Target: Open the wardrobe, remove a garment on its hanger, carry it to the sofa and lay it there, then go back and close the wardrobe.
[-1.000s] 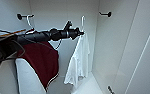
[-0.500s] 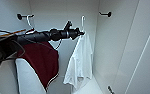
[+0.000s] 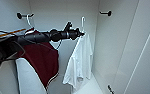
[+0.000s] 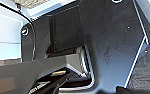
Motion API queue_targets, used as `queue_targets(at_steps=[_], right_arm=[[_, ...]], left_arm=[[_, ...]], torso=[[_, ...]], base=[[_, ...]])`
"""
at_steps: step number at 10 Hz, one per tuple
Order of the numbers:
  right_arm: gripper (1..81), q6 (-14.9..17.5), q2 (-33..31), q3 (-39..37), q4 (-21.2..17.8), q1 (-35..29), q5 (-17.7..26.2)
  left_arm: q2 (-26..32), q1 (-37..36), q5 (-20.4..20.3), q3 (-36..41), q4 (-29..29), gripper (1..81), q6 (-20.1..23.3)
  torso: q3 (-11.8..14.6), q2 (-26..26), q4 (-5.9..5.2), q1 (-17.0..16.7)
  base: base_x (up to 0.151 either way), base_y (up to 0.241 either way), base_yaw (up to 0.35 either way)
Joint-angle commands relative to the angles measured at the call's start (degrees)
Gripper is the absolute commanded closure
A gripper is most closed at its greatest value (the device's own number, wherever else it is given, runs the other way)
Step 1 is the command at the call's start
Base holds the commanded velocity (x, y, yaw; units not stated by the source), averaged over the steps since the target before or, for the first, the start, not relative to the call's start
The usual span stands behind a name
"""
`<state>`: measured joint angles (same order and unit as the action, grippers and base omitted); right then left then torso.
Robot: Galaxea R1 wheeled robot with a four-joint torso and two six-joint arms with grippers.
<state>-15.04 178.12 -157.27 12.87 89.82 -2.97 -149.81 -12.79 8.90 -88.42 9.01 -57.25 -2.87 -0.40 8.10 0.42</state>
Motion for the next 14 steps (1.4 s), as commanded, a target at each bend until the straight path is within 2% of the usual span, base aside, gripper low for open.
queue_targets(at_steps=[1, 7, 14], right_arm=[[1.0, 0.19, 0.77, 0.48, 0.66, -1.61, 3.33], [1.0, 0.19, 0.77, 0.48, 0.66, -1.52, 3.24], [1.0, 0.19, 0.77, 0.48, 0.66, -1.61, 3.24]], left_arm=[[2.67, -10.72, -3.01, -0.18, 1.63, 81.1, 0.56], [3.55, -10.28, -3.01, 0.96, 1.71, 81.1, 0.47], [3.55, -5.18, -3.63, 4.56, 2.24, 81.1, 0.64]], torso=[[0.00, 0.00, 0.00, 0.00], [0.00, -0.02, 0.00, -0.11], [0.00, 0.00, 0.00, -0.09]], base=[[-0.067, 0.000, 0.000], [-0.068, 0.000, 0.000], [-0.068, 0.000, 0.000]])
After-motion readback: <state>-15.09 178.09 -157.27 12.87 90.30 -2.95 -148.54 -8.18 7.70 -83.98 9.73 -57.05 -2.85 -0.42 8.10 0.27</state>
